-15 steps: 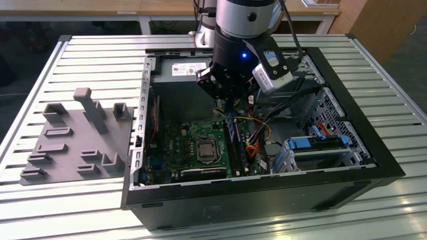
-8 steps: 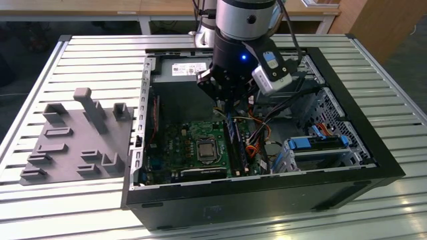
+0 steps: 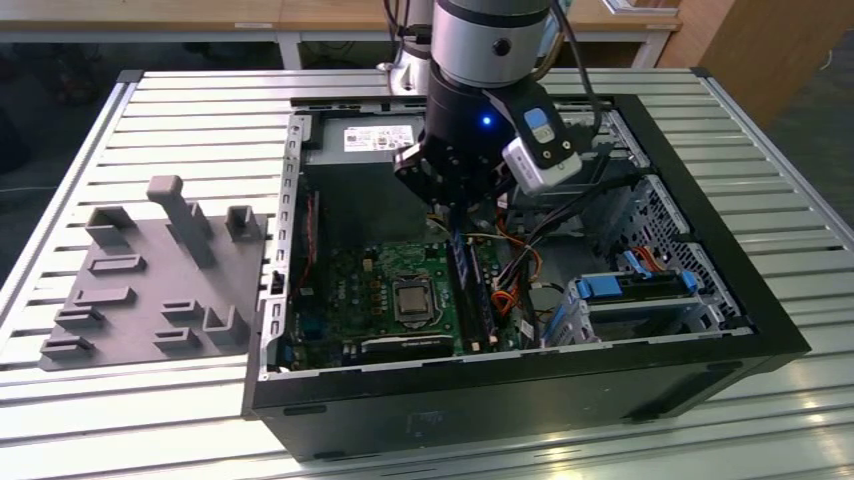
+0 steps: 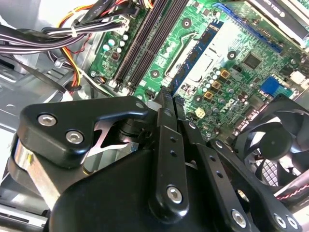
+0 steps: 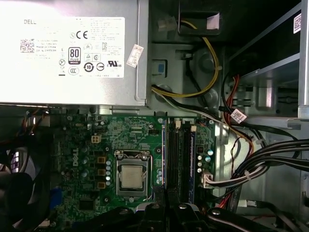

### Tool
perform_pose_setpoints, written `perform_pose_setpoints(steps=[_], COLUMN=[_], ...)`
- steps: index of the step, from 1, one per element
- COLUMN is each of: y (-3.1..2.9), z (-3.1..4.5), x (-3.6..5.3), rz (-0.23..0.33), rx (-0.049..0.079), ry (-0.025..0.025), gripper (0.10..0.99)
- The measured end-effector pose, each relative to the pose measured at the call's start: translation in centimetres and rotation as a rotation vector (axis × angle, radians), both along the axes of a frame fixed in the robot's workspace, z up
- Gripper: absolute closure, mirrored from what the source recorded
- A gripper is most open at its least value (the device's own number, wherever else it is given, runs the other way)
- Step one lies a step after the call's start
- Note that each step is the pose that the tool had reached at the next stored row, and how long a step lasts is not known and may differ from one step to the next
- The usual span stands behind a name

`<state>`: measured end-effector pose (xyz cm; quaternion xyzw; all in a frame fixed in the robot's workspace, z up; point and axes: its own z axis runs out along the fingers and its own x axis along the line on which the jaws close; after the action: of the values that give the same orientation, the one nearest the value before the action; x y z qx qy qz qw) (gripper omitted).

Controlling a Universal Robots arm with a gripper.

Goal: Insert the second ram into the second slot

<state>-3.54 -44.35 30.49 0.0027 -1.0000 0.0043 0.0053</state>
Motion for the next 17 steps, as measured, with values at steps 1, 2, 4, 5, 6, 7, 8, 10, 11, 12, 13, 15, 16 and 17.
perform_pose_setpoints(steps=[1,2,4,5,6,7,8,10,11,12,13,15,16,17], y=[0.0,0.0,0.0,-0.01,-0.01,-0.01,-0.01,-0.01,-0.02,-0.02,-0.02,-0.02,-0.02,-0.02], z=[-0.07,-0.13,-0.25,-0.3,-0.36,-0.42,-0.47,-0.59,-0.65,-0.71,-0.77,-0.89,-0.96,-1.03], x=[0.0,0.0,0.0,0.0,0.0,0.0,0.0,0.0,0.0,0.0,0.0,0.0,0.0,0.0], rz=[0.0,0.0,0.0,0.0,0.0,0.0,0.0,0.0,0.0,0.0,0.0,0.0,0.0,0.0], rx=[0.0,0.0,0.0,0.0,0.0,0.0,0.0,0.0,0.0,0.0,0.0,0.0,0.0,0.0], ry=[0.0,0.0,0.0,0.0,0.0,0.0,0.0,0.0,0.0,0.0,0.0,0.0,-0.0001,-0.0001], gripper=[0.953,0.953,0.953,0.953,0.953,0.953,0.953,0.953,0.953,0.953,0.953,0.953,0.953,0.953])
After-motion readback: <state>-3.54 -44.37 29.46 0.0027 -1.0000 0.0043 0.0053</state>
